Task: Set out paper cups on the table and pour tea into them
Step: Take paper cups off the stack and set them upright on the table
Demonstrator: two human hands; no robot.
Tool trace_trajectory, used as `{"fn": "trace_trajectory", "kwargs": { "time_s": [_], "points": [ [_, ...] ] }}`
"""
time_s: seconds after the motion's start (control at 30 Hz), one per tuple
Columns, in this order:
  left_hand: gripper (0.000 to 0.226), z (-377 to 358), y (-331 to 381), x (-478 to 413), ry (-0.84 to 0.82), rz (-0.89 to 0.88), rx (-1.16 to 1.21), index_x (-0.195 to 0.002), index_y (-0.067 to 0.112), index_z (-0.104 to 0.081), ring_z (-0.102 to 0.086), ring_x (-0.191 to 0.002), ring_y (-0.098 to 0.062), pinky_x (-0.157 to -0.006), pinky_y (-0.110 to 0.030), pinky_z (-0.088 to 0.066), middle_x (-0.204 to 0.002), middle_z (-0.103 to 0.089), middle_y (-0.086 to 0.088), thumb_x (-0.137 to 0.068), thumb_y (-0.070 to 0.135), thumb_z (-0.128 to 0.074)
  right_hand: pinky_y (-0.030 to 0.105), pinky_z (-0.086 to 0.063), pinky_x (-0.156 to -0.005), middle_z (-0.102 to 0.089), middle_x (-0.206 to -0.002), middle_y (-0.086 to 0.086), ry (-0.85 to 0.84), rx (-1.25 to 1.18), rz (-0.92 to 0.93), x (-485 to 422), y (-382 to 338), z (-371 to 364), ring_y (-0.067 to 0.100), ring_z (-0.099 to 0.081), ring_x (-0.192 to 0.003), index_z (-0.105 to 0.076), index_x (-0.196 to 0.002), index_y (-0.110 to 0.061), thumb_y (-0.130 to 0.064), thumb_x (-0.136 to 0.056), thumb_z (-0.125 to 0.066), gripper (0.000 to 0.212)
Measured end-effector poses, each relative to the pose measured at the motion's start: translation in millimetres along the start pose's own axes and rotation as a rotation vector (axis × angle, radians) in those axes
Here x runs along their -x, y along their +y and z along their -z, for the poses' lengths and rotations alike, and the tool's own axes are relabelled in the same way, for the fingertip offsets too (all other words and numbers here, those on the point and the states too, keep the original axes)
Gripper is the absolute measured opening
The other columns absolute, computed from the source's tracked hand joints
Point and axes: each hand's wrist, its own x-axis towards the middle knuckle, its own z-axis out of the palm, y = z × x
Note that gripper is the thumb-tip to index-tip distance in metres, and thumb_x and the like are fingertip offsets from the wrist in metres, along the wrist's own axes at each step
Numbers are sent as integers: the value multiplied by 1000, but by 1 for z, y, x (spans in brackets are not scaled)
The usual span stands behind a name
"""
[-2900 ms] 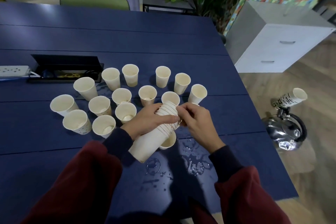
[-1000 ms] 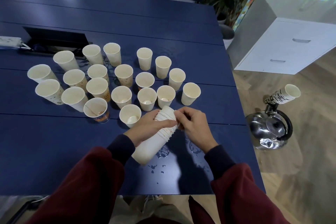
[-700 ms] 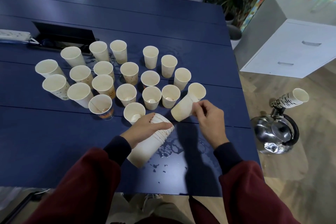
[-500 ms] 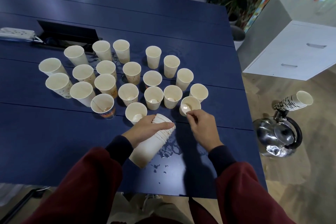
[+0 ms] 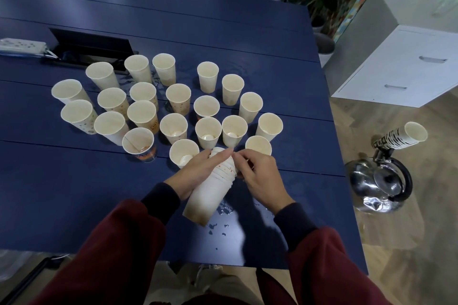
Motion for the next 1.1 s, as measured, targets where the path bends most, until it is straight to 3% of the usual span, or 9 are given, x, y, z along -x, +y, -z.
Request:
{"fn": "trace_trajectory", "kwargs": {
  "time_s": [0.07, 0.13, 0.3, 0.47, 0.6, 0.7, 0.8, 1.0, 1.1],
  "points": [
    [49, 3, -1, 0, -47, -42, -4, -117, 10, -67, -71, -92, -23, -77, -33, -57, -109, -73, -17, -84, 45, -77, 49, -54, -66, -64, -69, -5, 0, -59, -30, -2, 0, 0, 20, -60, -65, -68, -82, -17, -27, -102, -56, 25],
    [53, 6, -4, 0, -19, -87, -72, -120, 11, -64, -70, -96, -17, -77, -26, -55, -108, -74, -9, -76, 31, -86, 50, -53, -66, -65, -69, 0, 2, -72, -38, -5, 1, 1, 25, -59, -66, -67, -79, -15, -28, -101, -57, 27],
    [49, 8, -2, 0, 126, -163, -178, -115, 17, -59, -66, -75, 5, -62, -11, -49, -91, -71, 10, -75, 8, -86, 41, -50, -63, -62, -64, -4, 14, -39, -12, -11, -6, 1, 20, -55, -63, -65, -74, -15, -27, -100, -60, 30],
    [55, 17, 0, 3, 121, -211, -272, -116, 20, -57, -67, -87, -5, -68, -17, -52, -101, -70, 3, -71, 14, -89, 39, -46, -61, -60, -61, -2, 74, 1, -7, -11, -12, -5, 20, -53, -62, -64, -70, -13, -26, -100, -59, 33],
    [53, 30, -4, 12, 117, -198, -379, -111, 23, -55, -63, -86, -9, -68, -17, -49, -101, -65, 3, -71, 23, -90, 39, -45, -61, -55, -57, -2, 299, -4, -46, -19, -22, 2, 26, -55, -60, -56, -64, -18, -26, -101, -58, 37],
    [55, 48, -8, 16, 138, -190, -393, -113, 22, -56, -61, -91, -10, -69, -16, -48, -105, -64, 3, -71, 28, -90, 29, -35, -54, -52, -57, 7, 425, 53, -38, -22, -24, 8, 15, -39, -54, -57, -68, -6, -23, -101, -57, 37],
    [56, 64, -5, 20, 155, -201, -365, -114, 23, -60, -65, -97, -10, -73, -19, -48, -106, -68, 5, -68, 30, -91, 29, -36, -55, -54, -59, 7, 394, 148, 18, -16, -23, -1, 21, -43, -56, -59, -70, -3, -22, -100, -60, 35],
    [43, 95, 4, 35, 79, -208, -270, -107, 25, -65, -68, -83, 3, -68, -13, -49, -91, -74, 15, -72, 27, -90, 35, -41, -59, -67, -73, 5, 196, 360, 20, 3, -7, -51, 23, -57, -65, -70, -79, -8, -23, -96, -64, 24],
    [52, 109, 9, 39, 56, -185, -229, -114, 26, -63, -70, -94, -5, -73, -18, -51, -101, -74, 11, -71, 41, -88, 29, -39, -65, -71, -89, 9, 159, 461, -60, 7, -3, -66, 29, -63, -77, -75, -94, -8, -17, -95, -66, 14]
  ]
}}
